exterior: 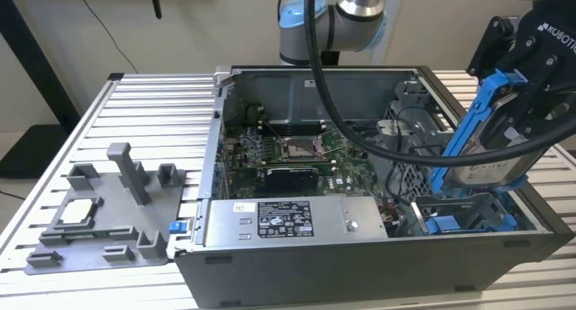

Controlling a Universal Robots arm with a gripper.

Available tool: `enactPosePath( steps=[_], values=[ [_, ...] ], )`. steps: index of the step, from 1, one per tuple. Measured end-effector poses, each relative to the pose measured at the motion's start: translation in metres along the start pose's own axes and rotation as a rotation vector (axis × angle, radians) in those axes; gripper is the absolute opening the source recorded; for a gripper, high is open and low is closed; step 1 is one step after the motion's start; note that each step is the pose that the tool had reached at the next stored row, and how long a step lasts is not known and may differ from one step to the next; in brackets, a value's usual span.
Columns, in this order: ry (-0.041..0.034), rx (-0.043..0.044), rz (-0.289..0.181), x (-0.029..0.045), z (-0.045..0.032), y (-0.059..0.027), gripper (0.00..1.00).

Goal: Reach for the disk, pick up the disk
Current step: 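Pick up the disk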

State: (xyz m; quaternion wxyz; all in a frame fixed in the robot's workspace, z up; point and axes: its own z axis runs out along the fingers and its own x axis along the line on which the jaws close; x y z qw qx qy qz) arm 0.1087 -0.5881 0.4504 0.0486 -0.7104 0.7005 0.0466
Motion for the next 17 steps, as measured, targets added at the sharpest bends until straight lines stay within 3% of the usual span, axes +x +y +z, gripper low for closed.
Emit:
enactPosePath(
  steps=[1, 17],
  values=[
    [-0.0051, 0.0001, 0.000, 0.0000, 0.0001, 0.0000, 0.00],
    [-0.0055, -0.0005, -0.004, 0.0000, 0.0002, -0.0023, 0.00]
  ],
)
